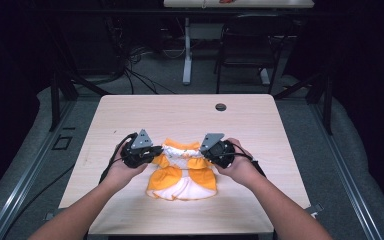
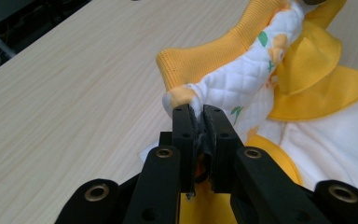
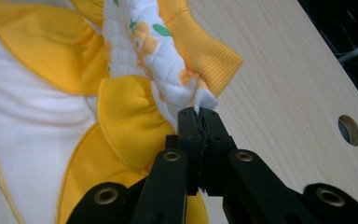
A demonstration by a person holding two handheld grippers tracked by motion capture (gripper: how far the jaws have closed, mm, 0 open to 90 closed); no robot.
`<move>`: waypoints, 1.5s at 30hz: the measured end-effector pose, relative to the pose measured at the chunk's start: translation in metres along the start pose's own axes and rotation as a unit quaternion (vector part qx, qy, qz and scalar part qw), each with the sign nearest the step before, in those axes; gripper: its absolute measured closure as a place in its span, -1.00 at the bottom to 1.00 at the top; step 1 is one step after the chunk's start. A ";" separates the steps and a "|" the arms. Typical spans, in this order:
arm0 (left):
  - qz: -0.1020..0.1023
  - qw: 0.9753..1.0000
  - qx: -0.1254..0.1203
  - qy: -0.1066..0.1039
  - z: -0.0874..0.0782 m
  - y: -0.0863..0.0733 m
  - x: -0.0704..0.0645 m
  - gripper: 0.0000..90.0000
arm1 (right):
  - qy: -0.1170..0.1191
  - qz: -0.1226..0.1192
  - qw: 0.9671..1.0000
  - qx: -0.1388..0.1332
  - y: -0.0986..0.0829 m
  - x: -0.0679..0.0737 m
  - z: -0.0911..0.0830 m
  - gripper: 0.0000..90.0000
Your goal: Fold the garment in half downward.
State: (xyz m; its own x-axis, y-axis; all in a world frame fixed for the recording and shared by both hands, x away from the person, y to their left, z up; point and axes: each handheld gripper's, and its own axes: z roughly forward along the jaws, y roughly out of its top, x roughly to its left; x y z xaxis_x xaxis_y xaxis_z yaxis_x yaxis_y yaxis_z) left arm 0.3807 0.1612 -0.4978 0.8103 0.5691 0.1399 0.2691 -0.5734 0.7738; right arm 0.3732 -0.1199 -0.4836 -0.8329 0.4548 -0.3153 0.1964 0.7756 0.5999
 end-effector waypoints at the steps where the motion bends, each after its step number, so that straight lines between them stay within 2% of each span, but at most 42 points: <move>1: 0.003 1.000 0.001 -0.002 0.000 -0.002 -0.002 0.87 | 0.000 0.000 1.000 0.000 0.000 0.000 0.000 0.96; 4: 0.000 1.000 0.001 -0.008 0.000 -0.007 -0.007 0.86 | 0.004 -0.001 1.000 0.002 -0.005 0.006 0.001 0.96; 8: -0.010 1.000 -0.002 -0.016 0.000 -0.013 -0.010 0.85 | 0.013 0.014 1.000 -0.008 -0.008 0.011 0.000 0.96; 11: -0.014 1.000 0.000 -0.023 0.000 -0.018 -0.014 0.84 | 0.014 0.008 1.000 -0.005 -0.011 0.017 0.000 0.96; 13: -0.015 1.000 0.000 -0.028 -0.001 -0.021 -0.016 0.83 | 0.020 0.023 0.999 -0.011 -0.016 0.020 0.000 0.95; 16: -0.018 0.999 -0.002 -0.036 -0.002 -0.025 -0.020 0.83 | 0.023 0.028 0.999 -0.014 -0.020 0.022 0.000 0.95; 19: -0.021 0.999 -0.001 -0.046 -0.003 -0.029 -0.025 0.81 | 0.036 0.045 0.998 -0.020 -0.028 0.027 -0.001 0.94; 23: -0.020 0.998 0.001 -0.059 -0.004 -0.034 -0.032 0.80 | 0.040 0.048 0.998 -0.021 -0.033 0.031 -0.001 0.93; 30: -0.030 0.997 0.001 -0.065 -0.005 -0.042 -0.038 0.79 | 0.054 0.052 0.997 -0.022 -0.042 0.042 -0.002 0.92; 33: -0.033 0.997 -0.001 -0.068 -0.006 -0.045 -0.041 0.76 | 0.059 0.048 0.997 -0.015 -0.045 0.044 -0.004 0.86; 34: -0.034 0.997 0.000 -0.070 -0.007 -0.046 -0.041 0.73 | 0.068 0.058 0.996 -0.021 -0.046 0.046 -0.004 0.80; 40: -0.049 0.996 -0.015 -0.076 -0.013 -0.042 -0.040 0.53 | 0.069 0.075 0.994 -0.042 -0.043 0.042 -0.013 0.77; 41: -0.055 0.996 -0.018 -0.075 -0.014 -0.040 -0.039 0.52 | 0.067 0.084 0.993 -0.052 -0.041 0.038 -0.014 0.80; 43: -0.059 0.995 -0.025 -0.070 -0.016 -0.036 -0.035 0.52 | 0.064 0.091 0.992 -0.055 -0.040 0.036 -0.013 0.83; 45: -0.068 0.996 -0.020 -0.062 -0.016 -0.030 -0.028 0.62 | 0.056 0.109 0.991 -0.050 -0.038 0.027 -0.009 0.92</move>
State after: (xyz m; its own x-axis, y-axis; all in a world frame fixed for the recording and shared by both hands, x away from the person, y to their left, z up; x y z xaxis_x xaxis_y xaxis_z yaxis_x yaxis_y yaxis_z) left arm 0.3417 0.1722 -0.5152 0.8261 0.5619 -0.0431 0.3618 -0.4701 0.8051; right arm 0.3387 -0.1411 -0.5077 -0.8303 0.5500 -0.0898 0.3300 0.6151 0.7161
